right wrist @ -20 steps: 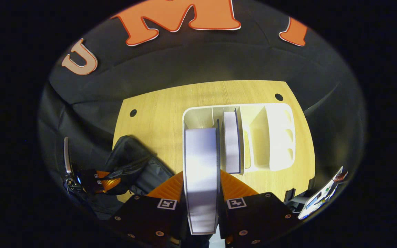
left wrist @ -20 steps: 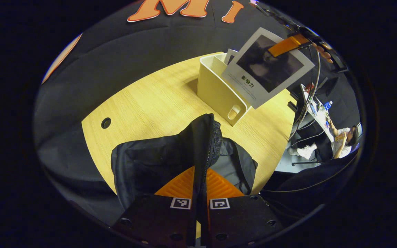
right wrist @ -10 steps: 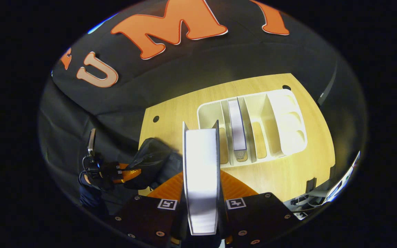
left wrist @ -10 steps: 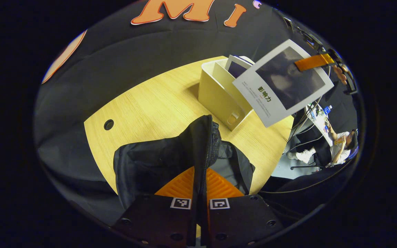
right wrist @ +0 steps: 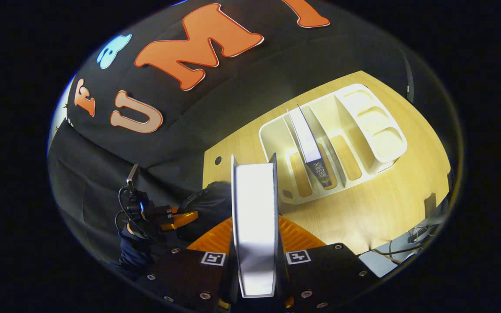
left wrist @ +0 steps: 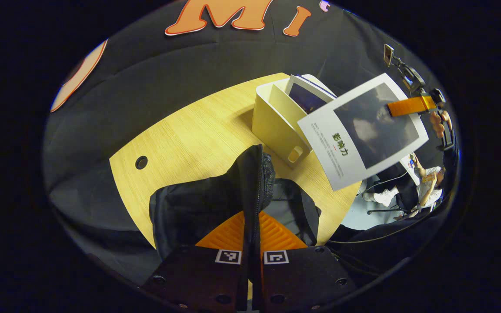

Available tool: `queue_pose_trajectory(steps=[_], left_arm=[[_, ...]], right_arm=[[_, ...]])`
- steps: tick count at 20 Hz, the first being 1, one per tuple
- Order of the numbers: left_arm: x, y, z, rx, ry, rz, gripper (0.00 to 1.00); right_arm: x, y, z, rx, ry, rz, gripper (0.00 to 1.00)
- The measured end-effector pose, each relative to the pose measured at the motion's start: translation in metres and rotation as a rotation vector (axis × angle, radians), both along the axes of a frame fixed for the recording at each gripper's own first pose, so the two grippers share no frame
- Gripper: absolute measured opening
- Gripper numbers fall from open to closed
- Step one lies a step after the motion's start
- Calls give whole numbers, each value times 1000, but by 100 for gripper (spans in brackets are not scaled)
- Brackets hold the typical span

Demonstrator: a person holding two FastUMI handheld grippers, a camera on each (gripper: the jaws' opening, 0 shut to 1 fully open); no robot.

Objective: Open the schoolbag, grab two books from the bookshelf and put them into the schoolbag.

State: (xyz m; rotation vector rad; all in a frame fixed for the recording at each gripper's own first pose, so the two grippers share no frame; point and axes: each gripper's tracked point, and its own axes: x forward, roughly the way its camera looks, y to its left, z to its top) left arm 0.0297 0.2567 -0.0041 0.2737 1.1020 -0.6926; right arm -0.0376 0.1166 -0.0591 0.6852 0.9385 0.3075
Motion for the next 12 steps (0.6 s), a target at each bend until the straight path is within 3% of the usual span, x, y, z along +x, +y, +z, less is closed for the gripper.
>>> queue_pose_trajectory(steps=[5,12], left_arm=[[-1,-7,13,-30,-22,27,5],[1,-7,22,-50,-40,65,5]], right_arm=[[-14,19,-6,80,-57,14,36],[-13,59,-56,210,-41,3,35]])
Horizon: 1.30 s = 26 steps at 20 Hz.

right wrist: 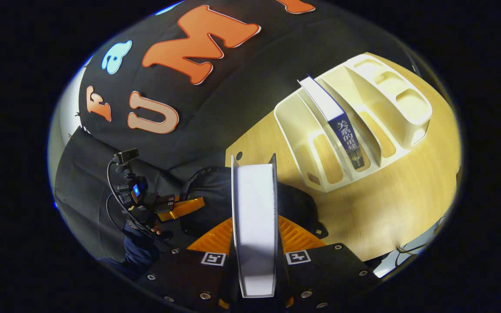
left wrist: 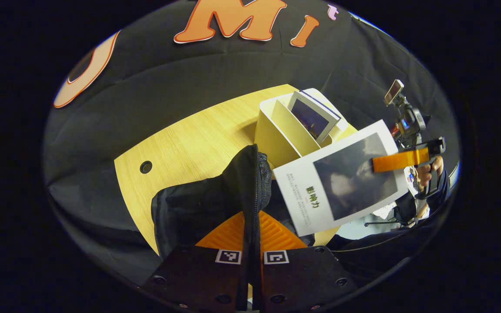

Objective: Open the schoolbag, grab two books from the bookshelf and put them into the schoolbag.

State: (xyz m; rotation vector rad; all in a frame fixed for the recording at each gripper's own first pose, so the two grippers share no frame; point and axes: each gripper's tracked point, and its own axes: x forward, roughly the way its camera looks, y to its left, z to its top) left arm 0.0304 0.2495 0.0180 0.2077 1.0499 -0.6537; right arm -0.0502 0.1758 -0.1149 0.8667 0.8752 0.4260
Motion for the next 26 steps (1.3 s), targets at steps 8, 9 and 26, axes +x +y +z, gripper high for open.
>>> queue_pose_trajectory(steps=[8,9,26], left_arm=[[-9,3,2,-40,-4,34,5],[-10,3,3,-45,-5,35,5],[-14,-9,5,-131,-4,59,5]], right_arm=[[16,71,-62,78,28,-1,35],[19,82,-66,88,20,8,35],[56,172,-103,231,-3,-30,35]])
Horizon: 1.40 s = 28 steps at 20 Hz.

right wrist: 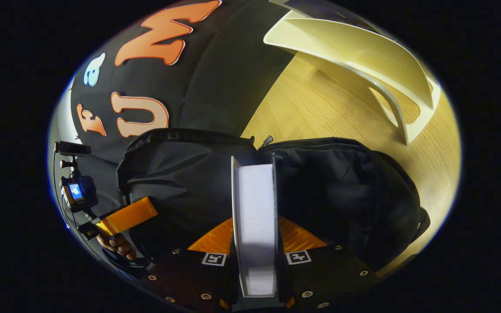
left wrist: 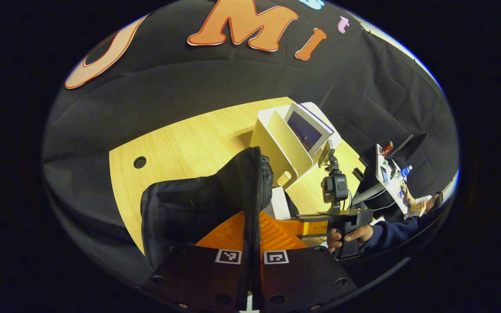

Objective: Open the schoolbag, grab two books from the bookshelf and put them into the schoolbag.

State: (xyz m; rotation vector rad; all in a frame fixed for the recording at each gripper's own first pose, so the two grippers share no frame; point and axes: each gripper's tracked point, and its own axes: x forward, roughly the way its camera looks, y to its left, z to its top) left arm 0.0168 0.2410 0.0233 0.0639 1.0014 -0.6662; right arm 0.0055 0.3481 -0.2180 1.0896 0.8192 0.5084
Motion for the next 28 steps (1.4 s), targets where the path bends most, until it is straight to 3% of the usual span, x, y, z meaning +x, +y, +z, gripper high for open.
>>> queue_pose_trajectory(steps=[6,7,8,9,10,11,13,14,15,17,21,28], left_arm=[[-2,-4,-5,-6,9,11,5],[-2,-4,-7,-10,14,14,5],[-4,-5,-7,-14,21,16,5],[-5,-6,-8,-16,25,19,5],[-5,-6,-8,-18,31,25,5],[-4,-8,-11,-19,30,31,5],[-4,-8,-12,-26,25,53,5],[-4,-7,-13,-32,23,66,5],[-3,-6,-16,-31,22,83,5],[-3,-4,-20,-29,22,120,5],[-7,-6,-23,-25,21,160,5],[-8,-12,-29,-6,17,176,5]], right_arm=[[-2,17,-19,16,56,39,35],[-3,20,-21,13,79,51,27],[-3,20,-23,-11,90,49,37],[-2,21,-25,-46,95,53,39],[-7,17,-28,-85,103,72,26],[-9,13,-31,-112,106,91,36],[-19,1,-38,-174,121,130,74],[-24,-8,-43,-221,131,151,66],[-32,-13,-49,-262,137,163,93],[-37,-32,-48,-316,139,197,98],[-42,-61,-38,-421,86,243,98],[-36,-113,9,-552,2,291,98]])
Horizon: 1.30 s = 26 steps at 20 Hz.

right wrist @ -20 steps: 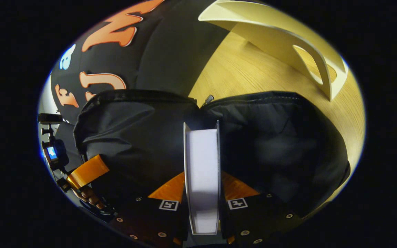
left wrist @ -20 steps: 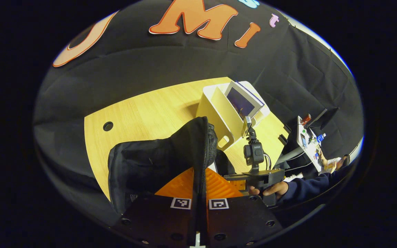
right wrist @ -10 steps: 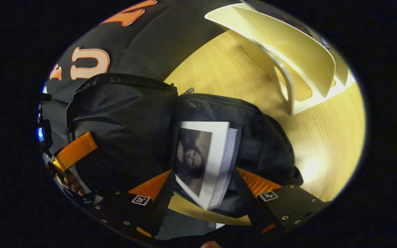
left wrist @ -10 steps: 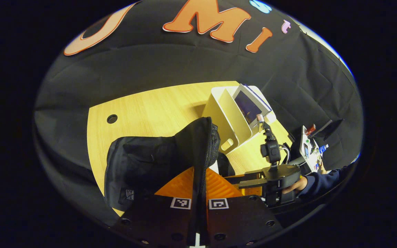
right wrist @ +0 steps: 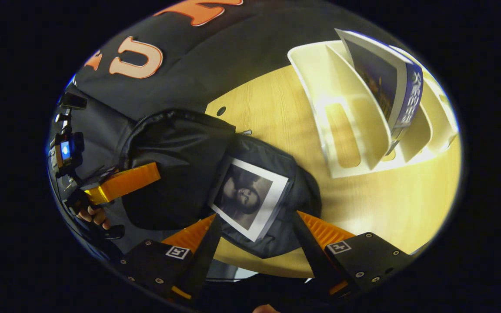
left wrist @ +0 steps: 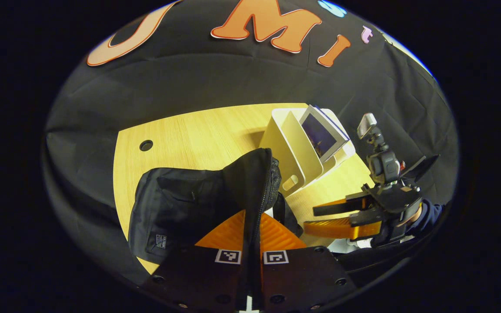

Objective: Open the schoolbag, grab two books from the bookshelf and put them into the schoolbag.

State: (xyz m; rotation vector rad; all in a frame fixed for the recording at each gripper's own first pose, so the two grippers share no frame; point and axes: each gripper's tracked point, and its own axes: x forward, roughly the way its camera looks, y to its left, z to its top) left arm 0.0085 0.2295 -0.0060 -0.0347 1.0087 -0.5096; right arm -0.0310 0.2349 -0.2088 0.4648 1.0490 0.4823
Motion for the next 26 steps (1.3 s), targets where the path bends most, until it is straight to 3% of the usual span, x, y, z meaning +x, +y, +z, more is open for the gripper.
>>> queue_pose_trajectory(steps=[14,21,26], left_arm=[[3,-6,-17,-19,23,46,5],[8,-8,-24,-28,40,74,5],[9,-6,-28,-24,50,96,5]], right_arm=[[48,-130,55,-326,-5,44,99],[89,-171,75,-383,22,17,99],[122,-191,61,-432,54,-15,99]])
